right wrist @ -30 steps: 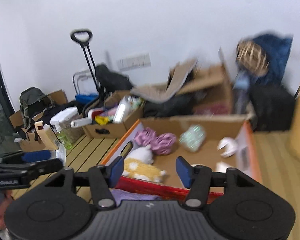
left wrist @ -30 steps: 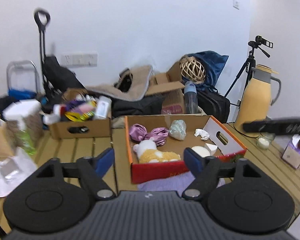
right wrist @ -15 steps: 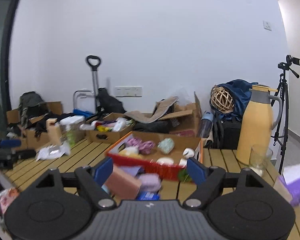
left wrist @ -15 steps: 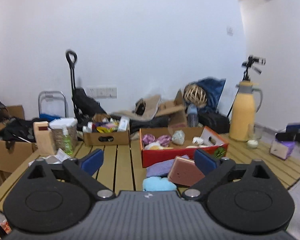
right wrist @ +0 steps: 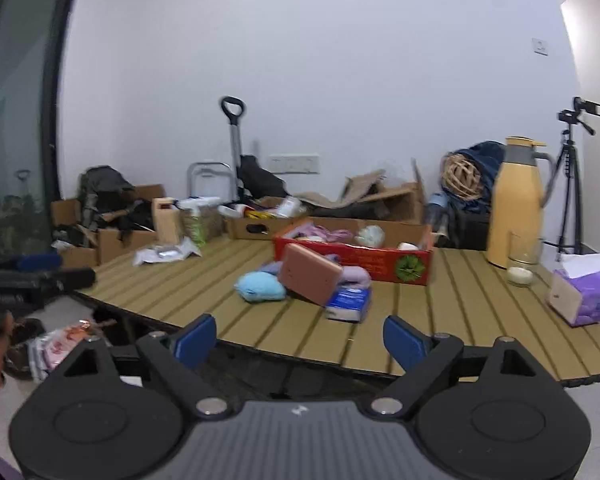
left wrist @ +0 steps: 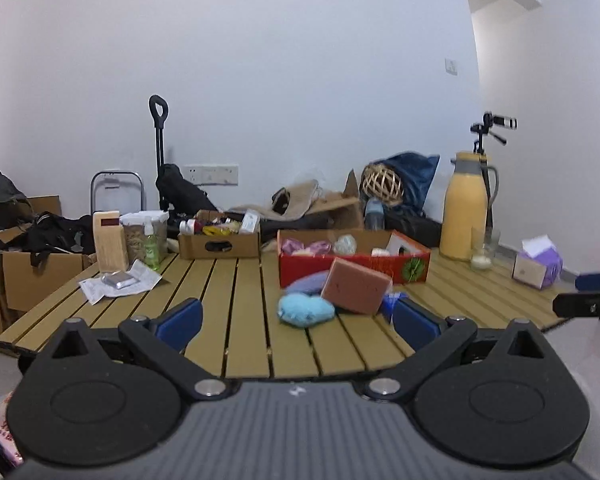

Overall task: Organize soft objects
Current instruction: 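Close both grippers on the pink rectangular sponge block and lift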

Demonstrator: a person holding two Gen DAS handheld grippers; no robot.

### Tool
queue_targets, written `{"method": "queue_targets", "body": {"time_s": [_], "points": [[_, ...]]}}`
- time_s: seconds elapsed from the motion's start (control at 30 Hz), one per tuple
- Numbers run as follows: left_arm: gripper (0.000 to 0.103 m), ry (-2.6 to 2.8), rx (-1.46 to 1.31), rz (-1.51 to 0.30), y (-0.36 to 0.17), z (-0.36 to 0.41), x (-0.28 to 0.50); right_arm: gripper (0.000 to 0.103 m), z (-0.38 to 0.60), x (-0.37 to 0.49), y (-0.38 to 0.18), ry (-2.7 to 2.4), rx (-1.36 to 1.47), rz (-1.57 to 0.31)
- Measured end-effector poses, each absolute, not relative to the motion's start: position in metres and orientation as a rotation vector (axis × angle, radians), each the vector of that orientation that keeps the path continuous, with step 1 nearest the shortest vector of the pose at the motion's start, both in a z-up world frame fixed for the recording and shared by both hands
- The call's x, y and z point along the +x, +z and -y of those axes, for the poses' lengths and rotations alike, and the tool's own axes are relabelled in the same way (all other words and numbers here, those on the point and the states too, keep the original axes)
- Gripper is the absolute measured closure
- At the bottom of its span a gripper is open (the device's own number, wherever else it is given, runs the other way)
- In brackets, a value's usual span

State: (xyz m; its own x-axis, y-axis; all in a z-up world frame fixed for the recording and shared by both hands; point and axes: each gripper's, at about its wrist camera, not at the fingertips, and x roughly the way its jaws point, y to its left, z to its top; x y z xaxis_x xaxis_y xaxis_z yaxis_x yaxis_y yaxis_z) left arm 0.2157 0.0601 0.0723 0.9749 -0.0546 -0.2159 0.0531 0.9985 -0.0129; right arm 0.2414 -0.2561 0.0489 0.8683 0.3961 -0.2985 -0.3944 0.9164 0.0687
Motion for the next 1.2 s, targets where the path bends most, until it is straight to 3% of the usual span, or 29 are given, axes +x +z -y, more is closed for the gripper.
{"method": "queue_targets", "body": {"time_s": [0.3, 0.4, 0.57, 0.7, 0.9, 1.03, 1.2], "points": [[0.0, -0.095, 0.013, -0.239, 0.048, -0.049, 0.263, 0.014, 0.247, 0.276, 0.031, 0.435, 0.08, -0.316], [0.002, -0.13, 0.014, -0.226, 0.039, -0.045, 0.305, 0.022, 0.238, 0.309, 0.016, 0.453, 0.123, -0.341], [0.03, -0.195, 0.02, -0.304, 0.021, -0.039, 0.398, 0.032, 0.22, 0.386, -0.006, 0.456, 0.207, -0.358], [0.031, -0.199, 0.053, -0.365, 0.002, -0.031, 0.473, 0.047, 0.207, 0.461, -0.023, 0.455, 0.27, -0.433], [0.034, -0.28, -0.059, -0.442, -0.025, -0.038, 0.545, 0.058, 0.199, 0.557, -0.051, 0.454, 0.385, -0.532], [0.062, -0.336, -0.192, -0.489, -0.035, -0.046, 0.561, 0.072, 0.201, 0.591, -0.058, 0.497, 0.466, -0.521], [0.065, -0.339, -0.294, -0.421, -0.028, -0.059, 0.561, 0.074, 0.206, 0.605, -0.065, 0.526, 0.561, -0.516]]}}
